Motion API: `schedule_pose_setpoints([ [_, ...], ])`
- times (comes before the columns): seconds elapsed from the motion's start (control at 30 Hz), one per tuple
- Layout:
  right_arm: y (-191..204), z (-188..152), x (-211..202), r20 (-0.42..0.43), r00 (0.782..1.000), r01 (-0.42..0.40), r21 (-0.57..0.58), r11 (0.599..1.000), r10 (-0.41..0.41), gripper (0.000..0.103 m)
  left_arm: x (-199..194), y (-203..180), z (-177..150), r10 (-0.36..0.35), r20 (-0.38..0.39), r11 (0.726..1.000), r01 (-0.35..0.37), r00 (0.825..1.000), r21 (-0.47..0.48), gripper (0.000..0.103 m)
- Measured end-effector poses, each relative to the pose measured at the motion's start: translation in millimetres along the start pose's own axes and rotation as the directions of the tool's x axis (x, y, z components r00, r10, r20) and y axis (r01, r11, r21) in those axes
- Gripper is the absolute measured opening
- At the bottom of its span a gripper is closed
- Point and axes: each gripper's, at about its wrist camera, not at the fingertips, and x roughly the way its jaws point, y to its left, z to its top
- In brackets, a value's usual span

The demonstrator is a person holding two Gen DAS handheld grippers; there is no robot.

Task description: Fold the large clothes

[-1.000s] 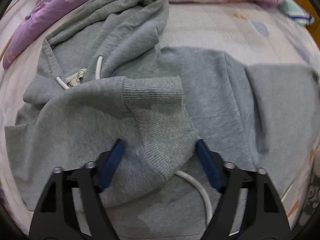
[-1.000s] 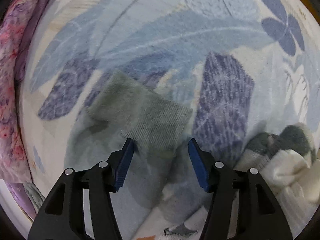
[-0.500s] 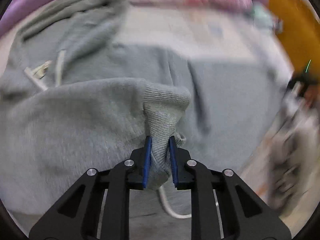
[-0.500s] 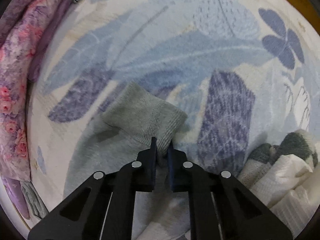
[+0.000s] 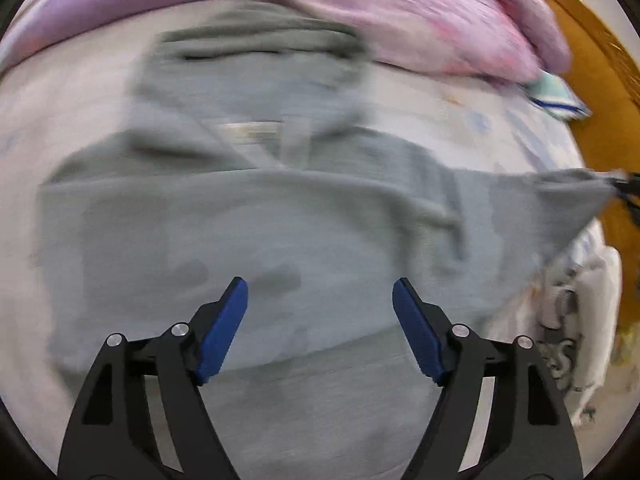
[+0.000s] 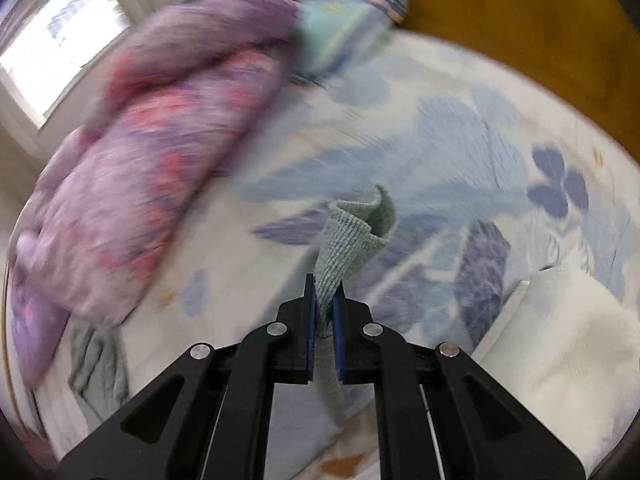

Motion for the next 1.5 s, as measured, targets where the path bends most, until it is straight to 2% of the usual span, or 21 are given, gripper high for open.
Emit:
schedule_pose_setpoints([
  [0.1,70,-19,-31,0.039,0.996,-0.076,-0.129,0.989,0.081,0.007,-27,61,-6,0.084,-0.007,0.993,-0.084,0.996,-0.088,0.076],
  [0.23,189,-79,-73,0.023,0.972,-0.218,-0.304,0.928,0.236,0.007,-57,136,-9,0.133,0.006,0.968,-0.128,0.991,-0.216,0.076],
  [0.43,340,-198,-89,-0.129,0.913,-0.403,-0.424,0.811,0.387,0.007,-92,214,-22,0.175,0.023,0.945,-0.162,0.984,-0.283,0.076],
  [0.5,383,-246,-78,-0.211,0.893,-0.450,-0.454,0.769,0.398,0.007,-98,232,-28,0.180,0.025,0.940,-0.165,0.983,-0.299,0.076],
  [0.6,427,-304,-53,-0.331,0.867,-0.494,-0.465,0.735,0.373,0.007,-100,253,-38,0.196,0.022,0.934,-0.179,0.980,-0.310,0.076],
  [0.7,463,-371,-12,-0.461,0.851,-0.496,-0.547,0.674,0.251,0.011,-97,266,-46,0.209,0.012,0.925,-0.194,0.978,-0.327,0.076],
  [0.77,466,-392,13,-0.532,0.831,-0.487,-0.552,0.677,0.164,0.014,-94,275,-51,0.203,-0.011,0.912,-0.193,0.979,-0.362,0.076],
  [0.8,461,-395,24,-0.583,0.800,-0.497,-0.514,0.699,0.140,0.022,-94,276,-52,0.195,-0.013,0.908,-0.185,0.981,-0.375,0.076],
  [0.83,455,-393,28,-0.606,0.782,-0.506,-0.485,0.713,0.144,0.034,-94,278,-52,0.186,-0.006,0.907,-0.175,0.982,-0.383,0.076],
  [0.87,448,-385,25,-0.608,0.778,-0.512,-0.468,0.720,0.158,0.039,-95,276,-51,0.187,0.001,0.905,-0.171,0.982,-0.390,0.076],
  [0.93,433,-364,14,-0.582,0.793,-0.512,-0.472,0.718,0.183,0.056,-94,271,-48,0.172,0.015,0.907,-0.152,0.985,-0.393,0.077],
  [1.0,407,-342,5,-0.571,0.789,-0.532,-0.453,0.715,0.225,0.058,-88,258,-39,0.153,0.018,0.912,-0.134,0.988,-0.387,0.078],
  [1.07,373,-309,5,-0.483,0.860,-0.426,-0.506,0.750,0.163,0.057,-79,237,-26,0.122,0.035,0.930,-0.102,0.992,-0.353,0.078],
  [1.1,349,-289,11,-0.451,0.880,-0.384,-0.492,0.781,0.148,0.056,-73,228,-20,0.110,0.031,0.937,-0.094,0.993,-0.336,0.078],
  [1.17,314,-256,29,-0.415,0.906,-0.291,-0.474,0.831,0.081,0.036,-58,207,-8,0.067,0.020,0.954,-0.058,0.998,-0.296,0.078],
  [1.2,296,-239,41,-0.415,0.908,-0.256,-0.459,0.851,0.050,0.025,-46,193,1,0.041,0.019,0.964,-0.035,0.999,-0.263,0.078],
  [1.23,274,-221,56,-0.420,0.907,-0.236,-0.422,0.875,0.042,0.016,-38,185,6,0.035,0.012,0.970,-0.031,0.999,-0.243,0.078],
  [1.3,243,-202,79,-0.419,0.908,-0.185,-0.405,0.895,-0.001,0.014,-12,169,16,0.058,-0.029,0.982,-0.062,0.998,-0.181,0.078],
  [1.37,213,-190,112,-0.455,0.889,-0.145,-0.367,0.919,-0.041,0.014,24,168,19,0.110,-0.137,0.978,-0.132,0.984,-0.163,0.078],
  [1.43,186,-185,146,-0.540,0.841,-0.143,-0.284,0.948,-0.035,0.014,45,173,19,0.123,-0.196,0.971,-0.158,0.973,-0.177,0.079],
  [1.5,174,-181,161,-0.578,0.816,-0.158,-0.207,0.965,0.009,0.012,47,176,21,0.117,-0.198,0.969,-0.155,0.973,-0.190,0.080],
])
